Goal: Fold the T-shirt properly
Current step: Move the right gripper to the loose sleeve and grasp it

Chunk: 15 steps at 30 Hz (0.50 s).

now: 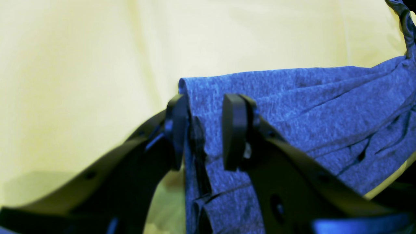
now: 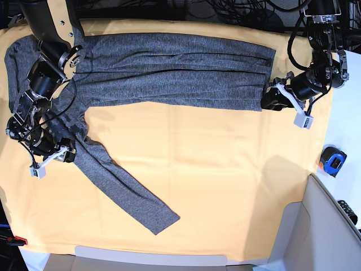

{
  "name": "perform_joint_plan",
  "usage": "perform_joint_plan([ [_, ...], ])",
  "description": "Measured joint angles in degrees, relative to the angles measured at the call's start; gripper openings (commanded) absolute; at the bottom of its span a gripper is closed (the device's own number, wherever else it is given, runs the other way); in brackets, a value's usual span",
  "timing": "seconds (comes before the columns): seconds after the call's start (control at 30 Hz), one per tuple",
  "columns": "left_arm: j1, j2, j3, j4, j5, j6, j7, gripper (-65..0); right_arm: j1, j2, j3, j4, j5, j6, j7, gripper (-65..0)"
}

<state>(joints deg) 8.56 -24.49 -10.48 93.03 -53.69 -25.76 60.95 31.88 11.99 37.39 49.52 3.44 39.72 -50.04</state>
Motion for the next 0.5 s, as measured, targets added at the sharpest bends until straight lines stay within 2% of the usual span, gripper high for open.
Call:
perform_joint_plan([
  [0.2, -1.2, 0.0, 0.0, 0.0, -0.2, 0.0, -0.6, -46.7, -0.9, -0.8, -3.9, 0.6, 0.3, -0.1, 0.8, -32.1],
  [0.33, -1.1, 0.0, 0.1, 0.0, -0.2, 0.0, 0.0, -46.7, -1.2, -2.5, -4.3, 0.9, 0.8, -0.1, 1.7, -32.3],
  [0.47, -1.1, 0.0, 0.1, 0.0, -0.2, 0.0, -0.1, -46.7, -1.2, -2.7, -4.3, 0.9, 1.2, 0.0, 1.7, -32.6],
  [0.5, -1.1, 0.0, 0.1, 0.0, -0.2, 0.0, -0.1, -46.7, -1.2, -2.8, -4.3, 0.9, 1.2, 0.0, 1.7, -34.5],
])
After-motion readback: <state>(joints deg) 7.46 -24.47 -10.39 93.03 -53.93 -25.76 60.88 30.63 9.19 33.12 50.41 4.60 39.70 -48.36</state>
